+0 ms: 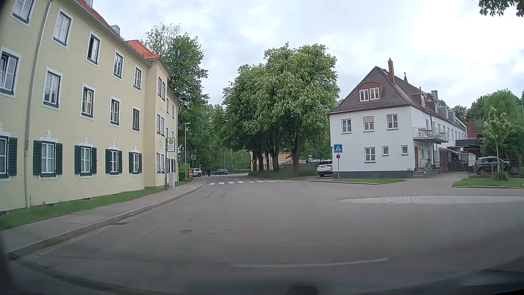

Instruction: Follow the waypoints while adhering to traffic rules and regulations

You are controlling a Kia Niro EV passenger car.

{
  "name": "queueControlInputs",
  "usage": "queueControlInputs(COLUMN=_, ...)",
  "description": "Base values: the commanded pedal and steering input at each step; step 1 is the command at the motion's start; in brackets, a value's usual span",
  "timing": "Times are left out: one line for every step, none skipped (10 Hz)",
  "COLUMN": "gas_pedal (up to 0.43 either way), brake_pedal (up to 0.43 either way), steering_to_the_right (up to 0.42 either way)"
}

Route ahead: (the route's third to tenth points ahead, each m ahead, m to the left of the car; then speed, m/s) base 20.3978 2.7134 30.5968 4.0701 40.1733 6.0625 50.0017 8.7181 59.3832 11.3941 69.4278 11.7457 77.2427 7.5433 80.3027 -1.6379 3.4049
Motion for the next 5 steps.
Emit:
queueControlInputs(gas_pedal=0.039, brake_pedal=0.0, steering_to_the_right=-0.011)
queueControlInputs(gas_pedal=0.0, brake_pedal=0.0, steering_to_the_right=-0.012)
queueControlInputs(gas_pedal=0.0, brake_pedal=0.0, steering_to_the_right=-0.015)
queueControlInputs(gas_pedal=0.0, brake_pedal=0.0, steering_to_the_right=-0.018)
queueControlInputs(gas_pedal=0.008, brake_pedal=0.0, steering_to_the_right=-0.018)
